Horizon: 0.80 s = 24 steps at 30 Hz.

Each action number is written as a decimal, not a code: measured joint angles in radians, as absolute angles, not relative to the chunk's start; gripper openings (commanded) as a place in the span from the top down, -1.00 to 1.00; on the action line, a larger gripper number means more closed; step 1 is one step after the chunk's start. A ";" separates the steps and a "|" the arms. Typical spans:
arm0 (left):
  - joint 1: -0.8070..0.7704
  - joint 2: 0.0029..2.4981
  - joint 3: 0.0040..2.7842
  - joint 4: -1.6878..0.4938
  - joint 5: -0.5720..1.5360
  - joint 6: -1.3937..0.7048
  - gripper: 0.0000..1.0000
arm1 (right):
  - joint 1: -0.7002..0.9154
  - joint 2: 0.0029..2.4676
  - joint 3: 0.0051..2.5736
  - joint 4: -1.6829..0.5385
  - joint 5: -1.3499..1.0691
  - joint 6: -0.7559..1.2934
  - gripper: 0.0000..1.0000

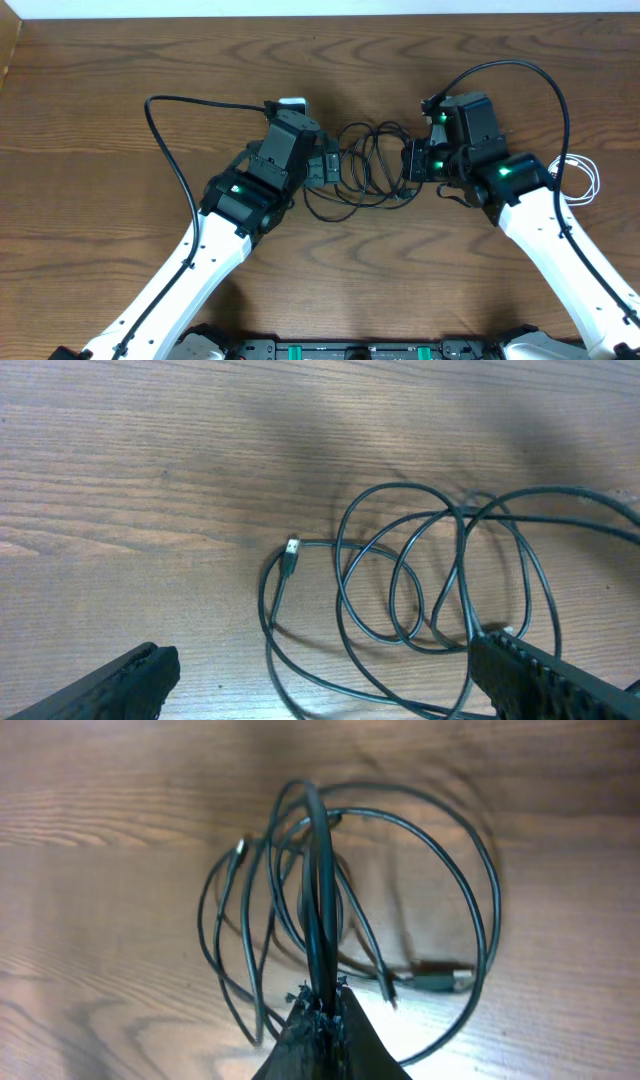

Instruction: Untangle cables

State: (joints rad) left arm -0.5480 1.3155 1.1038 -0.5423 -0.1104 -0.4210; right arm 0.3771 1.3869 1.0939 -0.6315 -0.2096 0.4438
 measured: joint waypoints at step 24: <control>-0.548 1.316 1.104 -0.531 -0.111 -0.421 -0.97 | 0.377 1.387 1.094 -0.739 -0.255 0.448 0.98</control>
